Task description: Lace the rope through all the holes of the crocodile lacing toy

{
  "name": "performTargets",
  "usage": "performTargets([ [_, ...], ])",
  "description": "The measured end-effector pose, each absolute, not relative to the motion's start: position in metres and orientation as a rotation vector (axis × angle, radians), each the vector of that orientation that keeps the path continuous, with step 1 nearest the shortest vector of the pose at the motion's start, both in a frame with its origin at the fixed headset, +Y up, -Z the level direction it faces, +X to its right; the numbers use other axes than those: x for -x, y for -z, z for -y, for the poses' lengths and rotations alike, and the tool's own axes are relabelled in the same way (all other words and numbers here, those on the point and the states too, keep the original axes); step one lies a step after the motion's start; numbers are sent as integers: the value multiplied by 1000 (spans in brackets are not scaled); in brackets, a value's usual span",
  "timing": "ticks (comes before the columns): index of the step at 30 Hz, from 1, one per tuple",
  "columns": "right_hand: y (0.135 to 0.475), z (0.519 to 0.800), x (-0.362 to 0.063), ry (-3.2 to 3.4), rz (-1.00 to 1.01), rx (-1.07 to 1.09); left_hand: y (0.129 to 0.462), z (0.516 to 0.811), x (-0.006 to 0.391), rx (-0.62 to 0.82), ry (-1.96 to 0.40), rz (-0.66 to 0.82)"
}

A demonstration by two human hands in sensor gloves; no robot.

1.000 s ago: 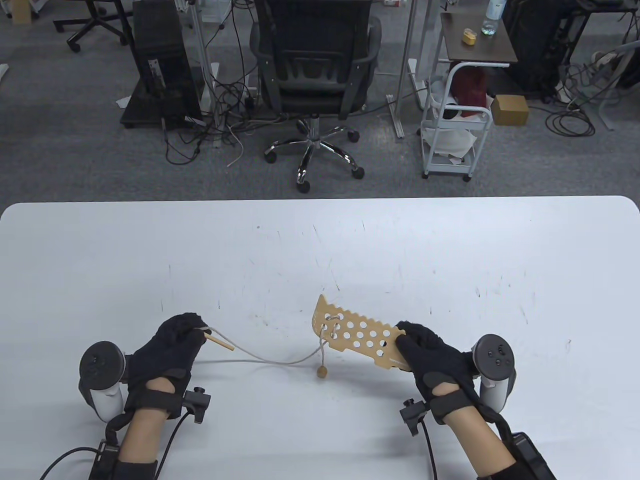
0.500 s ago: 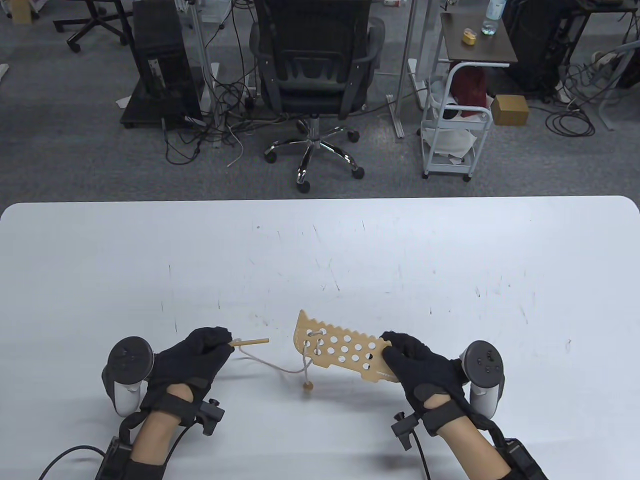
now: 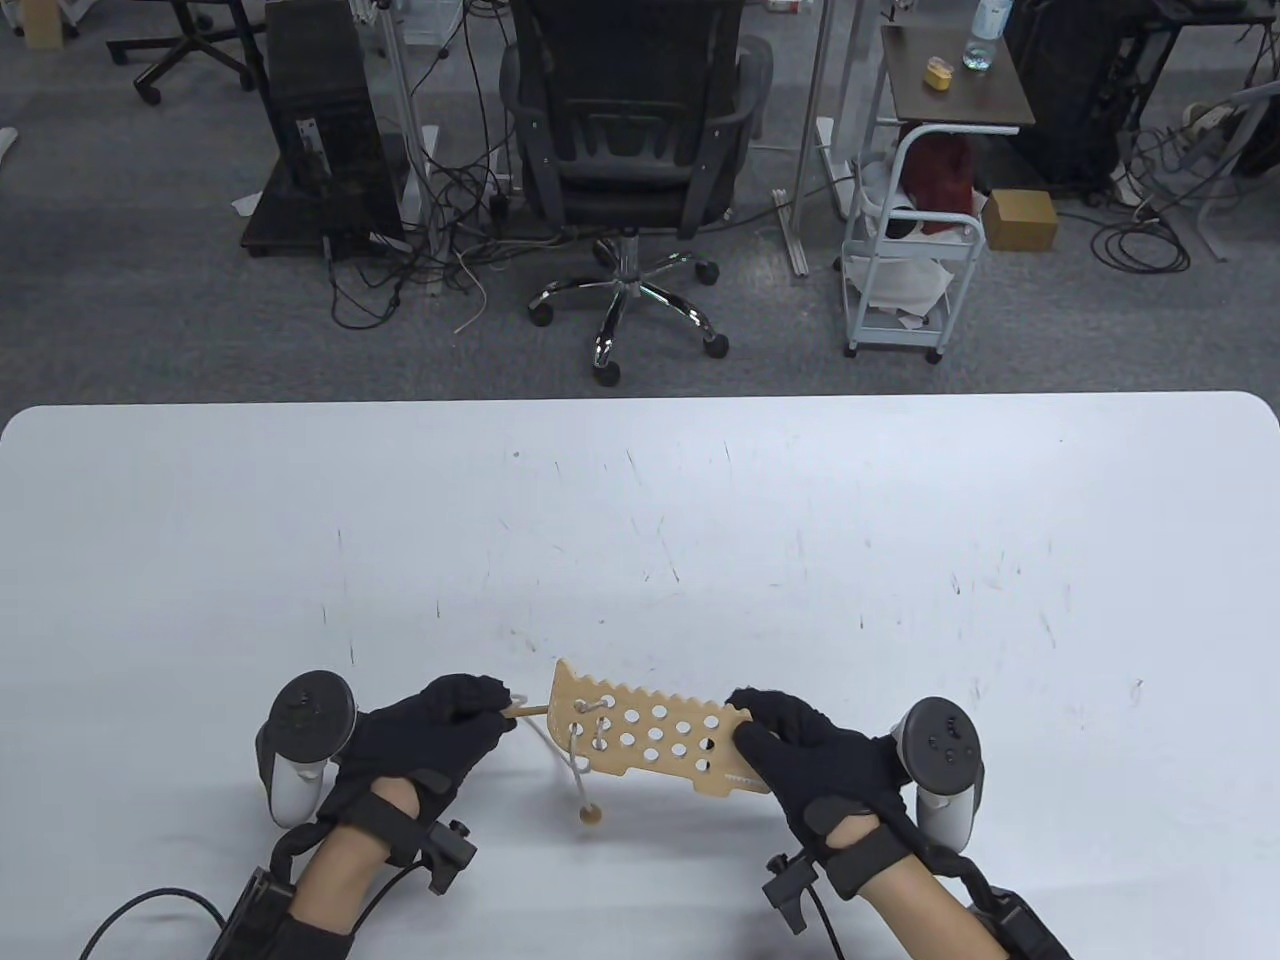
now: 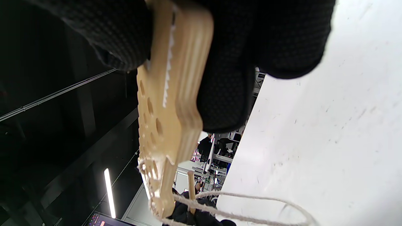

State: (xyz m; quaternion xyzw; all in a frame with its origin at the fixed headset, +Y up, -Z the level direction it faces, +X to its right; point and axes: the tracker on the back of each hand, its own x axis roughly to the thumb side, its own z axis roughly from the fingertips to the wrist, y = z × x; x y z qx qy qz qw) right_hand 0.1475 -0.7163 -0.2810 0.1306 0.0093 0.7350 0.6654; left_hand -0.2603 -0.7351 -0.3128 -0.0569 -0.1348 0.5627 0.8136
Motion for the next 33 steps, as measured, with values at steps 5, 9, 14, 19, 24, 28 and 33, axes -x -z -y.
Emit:
performTargets([
  [5, 279, 716, -145, -1650, -26, -304, 312, 742, 251, 198, -1266, 322],
  [9, 278, 718, -143, -1638, -44, -311, 311, 747, 240, 274, -1329, 361],
  [14, 277, 719, -138, -1637, -58, -329, 309, 751, 231, 349, -1414, 398],
  [19, 276, 721, -134, -1603, -87, -351, 308, 754, 226, 415, -1448, 417],
  [24, 276, 721, -133, -1595, -90, -355, 307, 754, 225, 435, -1461, 416],
  [28, 276, 721, -132, -1588, -97, -366, 307, 755, 224, 454, -1483, 416],
  [33, 276, 722, -130, -1569, -112, -380, 306, 753, 220, 442, -1447, 428],
])
